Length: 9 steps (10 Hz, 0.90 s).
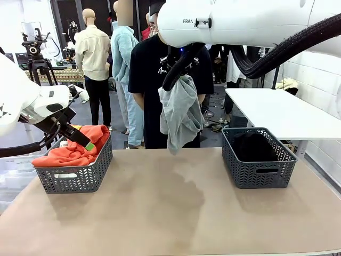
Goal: Sort the tops and bottoms.
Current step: Lift clothes from the center of the table with your right hand.
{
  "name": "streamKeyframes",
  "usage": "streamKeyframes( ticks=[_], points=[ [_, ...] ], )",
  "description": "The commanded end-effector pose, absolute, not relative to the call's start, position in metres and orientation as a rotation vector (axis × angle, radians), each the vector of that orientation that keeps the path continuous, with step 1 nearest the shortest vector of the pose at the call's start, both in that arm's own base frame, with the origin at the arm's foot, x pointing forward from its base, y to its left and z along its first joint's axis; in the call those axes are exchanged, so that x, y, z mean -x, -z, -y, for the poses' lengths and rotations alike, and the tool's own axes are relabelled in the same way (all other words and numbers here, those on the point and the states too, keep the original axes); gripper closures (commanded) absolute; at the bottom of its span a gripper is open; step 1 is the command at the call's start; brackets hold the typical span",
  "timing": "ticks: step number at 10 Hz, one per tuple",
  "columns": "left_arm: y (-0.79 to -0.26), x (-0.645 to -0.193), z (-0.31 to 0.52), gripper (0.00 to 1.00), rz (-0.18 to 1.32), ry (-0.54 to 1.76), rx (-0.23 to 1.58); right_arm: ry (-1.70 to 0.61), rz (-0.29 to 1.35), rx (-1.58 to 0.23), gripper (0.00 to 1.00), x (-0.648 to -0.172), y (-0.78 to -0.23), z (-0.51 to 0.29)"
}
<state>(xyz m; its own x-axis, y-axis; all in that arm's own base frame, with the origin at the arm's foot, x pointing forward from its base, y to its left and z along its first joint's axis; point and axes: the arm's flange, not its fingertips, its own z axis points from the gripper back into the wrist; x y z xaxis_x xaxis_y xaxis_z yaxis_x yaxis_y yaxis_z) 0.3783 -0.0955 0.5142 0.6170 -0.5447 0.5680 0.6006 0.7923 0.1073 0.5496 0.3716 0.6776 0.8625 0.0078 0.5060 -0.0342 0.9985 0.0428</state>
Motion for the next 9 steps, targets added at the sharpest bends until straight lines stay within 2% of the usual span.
streamKeyframes(
  ticks=[1,9],
  points=[
    [-0.5131,-0.3764,0.0969,0.00,0.616,0.649,0.101,-0.023,0.526,-0.067,1.00,-0.5486,-0.6814,-0.3702],
    [-0.5131,-0.3764,0.0969,0.00,0.616,0.649,0.101,-0.023,0.526,-0.067,1.00,-0.5486,-0.6814,-0.3702]
  ],
)
